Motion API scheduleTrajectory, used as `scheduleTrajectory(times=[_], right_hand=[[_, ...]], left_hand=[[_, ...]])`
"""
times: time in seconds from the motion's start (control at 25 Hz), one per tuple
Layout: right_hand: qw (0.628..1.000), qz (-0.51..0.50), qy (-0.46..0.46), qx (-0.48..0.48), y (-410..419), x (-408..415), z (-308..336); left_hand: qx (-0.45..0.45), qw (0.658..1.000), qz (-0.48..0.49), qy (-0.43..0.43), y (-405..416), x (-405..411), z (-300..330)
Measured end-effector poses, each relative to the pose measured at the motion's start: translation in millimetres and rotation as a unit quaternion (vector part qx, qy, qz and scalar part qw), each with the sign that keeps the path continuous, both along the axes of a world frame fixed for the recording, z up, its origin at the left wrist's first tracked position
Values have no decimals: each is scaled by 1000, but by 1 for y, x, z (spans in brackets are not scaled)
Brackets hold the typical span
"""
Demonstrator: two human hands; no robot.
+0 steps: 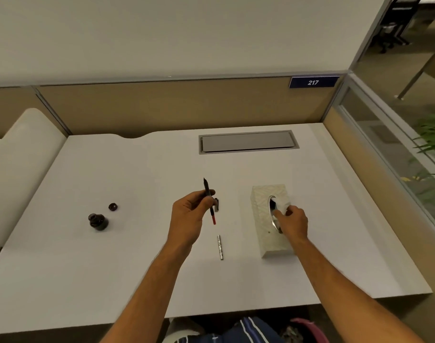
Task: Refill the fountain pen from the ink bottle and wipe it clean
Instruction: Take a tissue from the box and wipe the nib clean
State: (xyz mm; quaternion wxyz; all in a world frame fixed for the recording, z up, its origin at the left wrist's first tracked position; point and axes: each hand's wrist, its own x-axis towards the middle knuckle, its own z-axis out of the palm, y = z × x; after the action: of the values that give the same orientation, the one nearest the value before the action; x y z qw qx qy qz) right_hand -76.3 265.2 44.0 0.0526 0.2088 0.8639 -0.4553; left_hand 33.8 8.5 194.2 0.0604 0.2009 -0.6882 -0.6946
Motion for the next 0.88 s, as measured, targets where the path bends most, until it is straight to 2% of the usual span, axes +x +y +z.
scheduleTrajectory(times=[0.52,0.88], right_hand=[[999,-33,-8,22,-5,-10,-6],[994,-75,-3,-76,-5,-6,9]], left_hand=[[3,999,13,-30,-26,-27,-8],[6,999,20,-33,-34,-24,-8]])
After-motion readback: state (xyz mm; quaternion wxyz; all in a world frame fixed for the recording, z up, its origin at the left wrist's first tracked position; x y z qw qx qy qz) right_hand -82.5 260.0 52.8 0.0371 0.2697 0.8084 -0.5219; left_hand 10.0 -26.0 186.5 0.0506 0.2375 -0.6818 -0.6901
